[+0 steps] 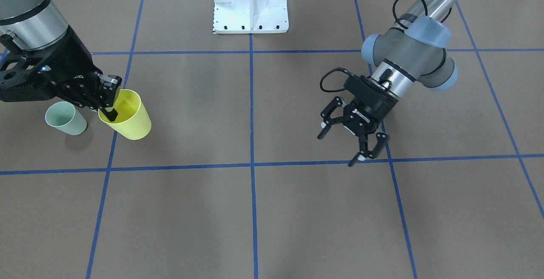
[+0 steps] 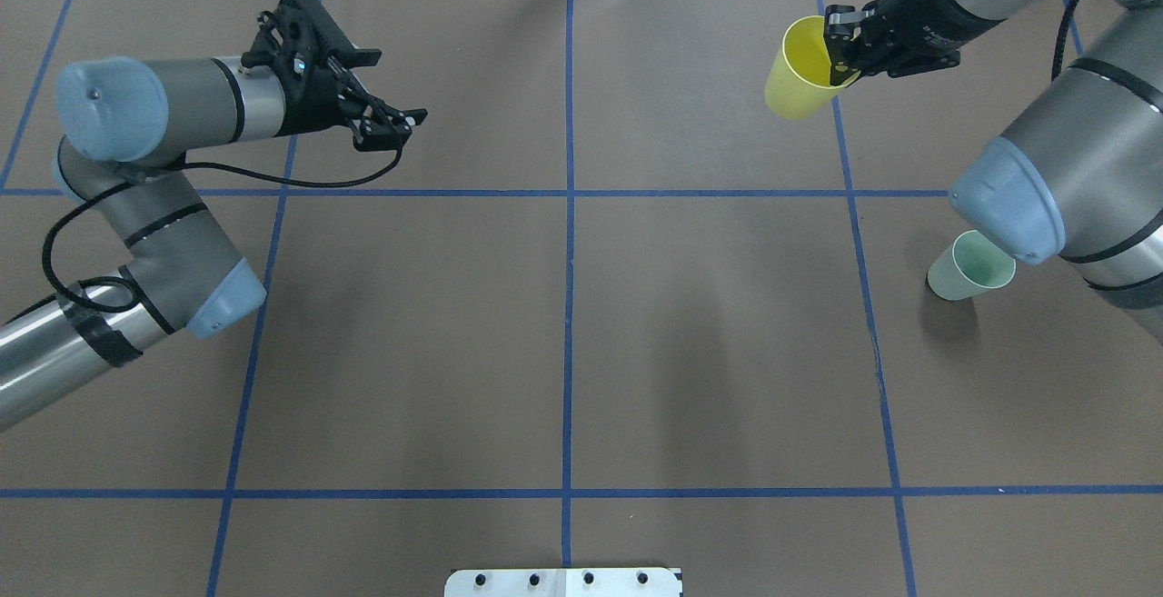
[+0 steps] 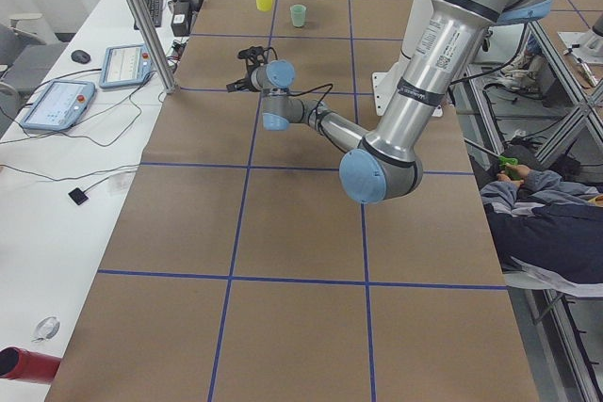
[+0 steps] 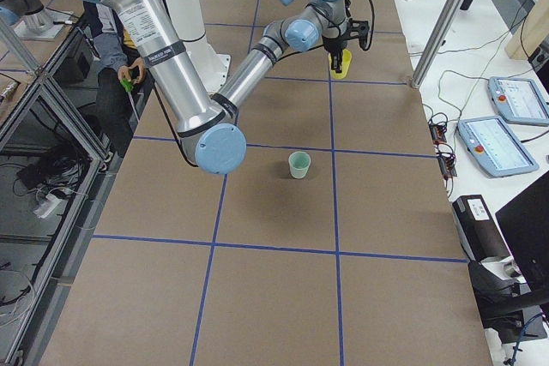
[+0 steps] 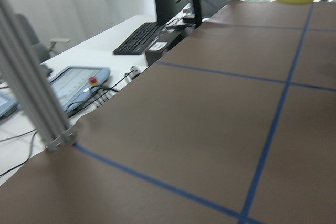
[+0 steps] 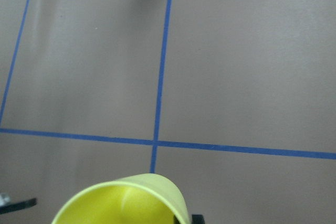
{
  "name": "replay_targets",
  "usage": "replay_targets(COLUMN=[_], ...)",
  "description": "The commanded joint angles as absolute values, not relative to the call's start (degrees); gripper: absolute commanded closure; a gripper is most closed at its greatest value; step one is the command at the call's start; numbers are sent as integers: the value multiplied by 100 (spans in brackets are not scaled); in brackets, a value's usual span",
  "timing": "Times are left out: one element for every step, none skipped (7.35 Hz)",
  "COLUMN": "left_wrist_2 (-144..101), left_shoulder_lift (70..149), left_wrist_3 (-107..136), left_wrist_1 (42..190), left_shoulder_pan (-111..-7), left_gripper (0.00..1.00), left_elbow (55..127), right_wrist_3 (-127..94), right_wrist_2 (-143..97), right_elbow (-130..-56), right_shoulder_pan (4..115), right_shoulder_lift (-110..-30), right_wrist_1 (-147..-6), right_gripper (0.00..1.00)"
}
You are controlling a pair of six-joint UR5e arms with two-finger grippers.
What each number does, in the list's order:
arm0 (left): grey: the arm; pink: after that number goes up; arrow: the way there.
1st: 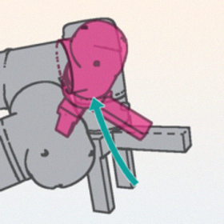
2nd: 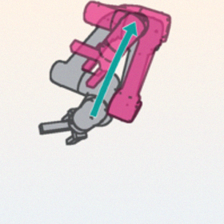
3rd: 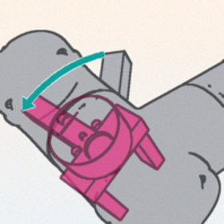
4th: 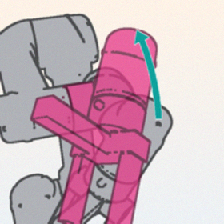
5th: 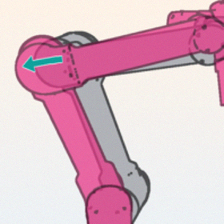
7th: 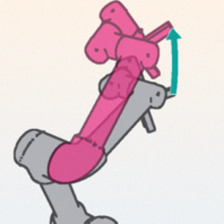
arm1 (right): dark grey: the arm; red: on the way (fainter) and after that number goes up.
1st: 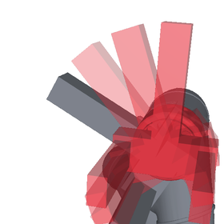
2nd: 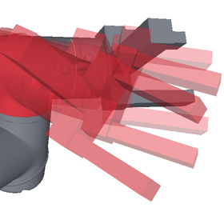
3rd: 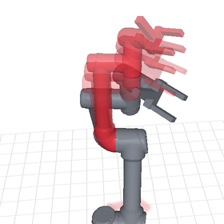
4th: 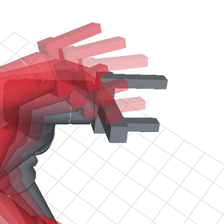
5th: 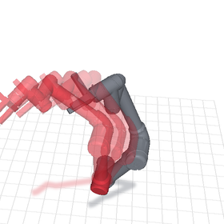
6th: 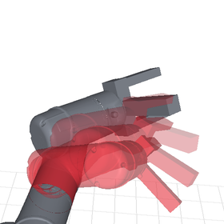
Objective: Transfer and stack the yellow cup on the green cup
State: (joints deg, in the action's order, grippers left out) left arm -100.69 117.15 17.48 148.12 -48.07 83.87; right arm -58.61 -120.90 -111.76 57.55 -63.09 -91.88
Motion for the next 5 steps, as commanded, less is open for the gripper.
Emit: replay_targets(left_wrist_2=[-10716,-11767,-12265,-12452,-12619], left_shoulder_lift=[11166,11014,10743,10453,10407], left_wrist_3=[1749,1662,1278,483,-439], left_wrist_1=[13450,12751,12483,12019,11240], left_shoulder_pan=[-5760,-6566,-7322,-7791,-8388], left_gripper=[0,0,0,0,0], left_elbow=[8429,8446,8481,8499,8499], right_wrist_3=[-5303,-5004,-4731,-4233,-4080], right_wrist_2=[-12094,-12155,-12442,-12680,-12883], right_elbow=[-11608,-11654,-11654,-11663,-11663], right_shoulder_pan=[5792,5853,6028,6177,6283], right_shoulder_lift=[-6984,-7222,-7364,-7600,-7942], right_wrist_1=[-9176,-9124,-9123,-9045,-8635], right_gripper=[100,100,100,100,100])
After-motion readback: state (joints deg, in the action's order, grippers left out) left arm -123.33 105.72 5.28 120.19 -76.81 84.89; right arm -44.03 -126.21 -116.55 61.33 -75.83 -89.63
